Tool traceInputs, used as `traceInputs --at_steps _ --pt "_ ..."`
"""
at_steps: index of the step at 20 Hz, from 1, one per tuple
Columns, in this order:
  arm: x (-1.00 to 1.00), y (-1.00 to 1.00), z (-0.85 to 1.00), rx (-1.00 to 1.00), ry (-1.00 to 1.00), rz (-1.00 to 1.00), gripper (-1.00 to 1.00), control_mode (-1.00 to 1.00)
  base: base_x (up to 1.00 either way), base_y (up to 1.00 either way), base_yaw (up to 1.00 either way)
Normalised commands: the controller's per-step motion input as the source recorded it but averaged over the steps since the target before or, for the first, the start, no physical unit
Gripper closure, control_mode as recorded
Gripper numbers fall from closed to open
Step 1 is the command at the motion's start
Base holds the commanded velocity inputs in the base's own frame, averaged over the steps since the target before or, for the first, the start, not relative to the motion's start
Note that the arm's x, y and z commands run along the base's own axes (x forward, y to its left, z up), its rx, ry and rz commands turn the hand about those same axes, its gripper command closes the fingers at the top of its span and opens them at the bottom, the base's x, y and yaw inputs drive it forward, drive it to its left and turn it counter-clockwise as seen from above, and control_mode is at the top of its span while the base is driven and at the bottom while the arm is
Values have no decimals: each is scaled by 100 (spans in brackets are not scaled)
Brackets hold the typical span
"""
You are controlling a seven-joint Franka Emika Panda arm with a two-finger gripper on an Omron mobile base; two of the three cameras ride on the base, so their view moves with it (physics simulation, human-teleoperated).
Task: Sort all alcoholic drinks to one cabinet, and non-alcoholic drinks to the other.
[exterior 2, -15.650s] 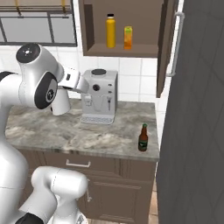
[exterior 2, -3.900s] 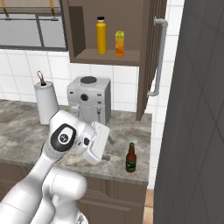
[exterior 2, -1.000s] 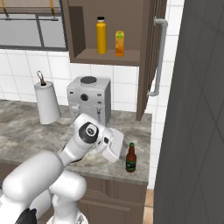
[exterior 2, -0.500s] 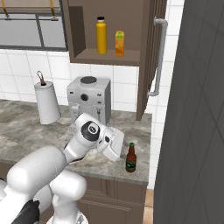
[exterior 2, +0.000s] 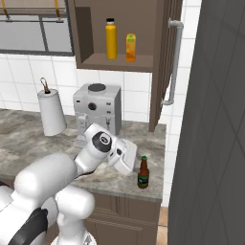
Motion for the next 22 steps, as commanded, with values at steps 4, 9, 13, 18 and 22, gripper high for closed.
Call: traceInputs --at_steps 4,9,13,18,22 --pt "9 -7 -9 0 0 0 -100 -100 0 0 0" --pt "6 -11 -6 0 0 0 -100 -100 0 0 0" --pt "3 -7 -8 0 0 0 -100 -100 0 0 0" --pt "0 -5 -8 0 0 0 -100 -100 0 0 0" --pt "0 -10 -7 0 0 0 -100 -100 0 0 0"
